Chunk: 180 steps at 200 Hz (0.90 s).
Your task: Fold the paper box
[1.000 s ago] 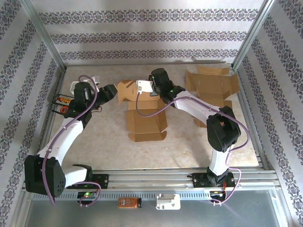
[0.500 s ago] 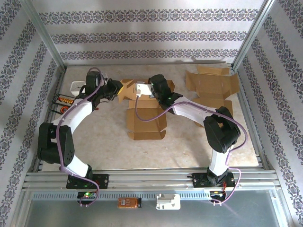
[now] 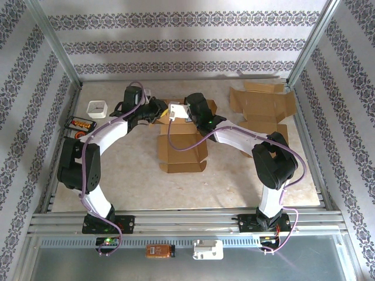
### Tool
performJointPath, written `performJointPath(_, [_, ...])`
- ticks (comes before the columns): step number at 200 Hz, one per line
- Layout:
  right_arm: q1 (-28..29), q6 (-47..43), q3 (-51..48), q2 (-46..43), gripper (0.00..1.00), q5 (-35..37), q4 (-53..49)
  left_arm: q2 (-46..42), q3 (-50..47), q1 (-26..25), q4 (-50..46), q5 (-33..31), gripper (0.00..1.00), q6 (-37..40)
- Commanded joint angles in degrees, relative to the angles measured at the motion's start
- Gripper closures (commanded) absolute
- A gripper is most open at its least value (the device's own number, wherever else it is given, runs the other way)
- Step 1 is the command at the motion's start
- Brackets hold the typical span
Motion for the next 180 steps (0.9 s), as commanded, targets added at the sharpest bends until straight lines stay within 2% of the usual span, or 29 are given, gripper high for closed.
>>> performJointPath(1, [0.8, 1.4, -0.2, -1.9, 0.96, 0.6, 0.8, 1.3, 0.5, -1.7, 2.2, 1.4, 0.87, -0.1])
performJointPath(49, [0.6, 2.3, -0.4, -2.2, 0.96, 0.4, 0.3, 0.9, 1.0, -1.9, -0.3, -0.6, 0.85, 4.7])
performJointPath(65, [0.4, 2.3, -0.7, -2.4, 0.96, 0.4, 0.3, -1.7, 0.0, -1.8, -3.5, -3.8, 0.78, 8.5])
performJointPath(94, [0.0, 2.9, -1.8, -3.1, 0.96, -0.3, 0.3, -9.1, -6.6, -1.9, -7.0, -10.3, 0.73, 14.1])
performJointPath(133, [-0.1, 2.9, -2.1, -2.8, 0.96, -0.3, 0.4, -15.1, -13.9, -2.7, -10.7, -14.6, 0.73, 19.6])
performJointPath(158, [-0.1, 3.1, -1.9, -2.6, 0.96, -0.5, 0.4, -14.3, -15.7, -4.5, -11.3, -15.9, 0.71, 20.7])
performJointPath(180, [-0.2, 3.3, -1.7, -2.4, 0.96, -0.6, 0.3, -11.4, -14.7, -6.7, -9.9, -17.8, 0.61, 21.3])
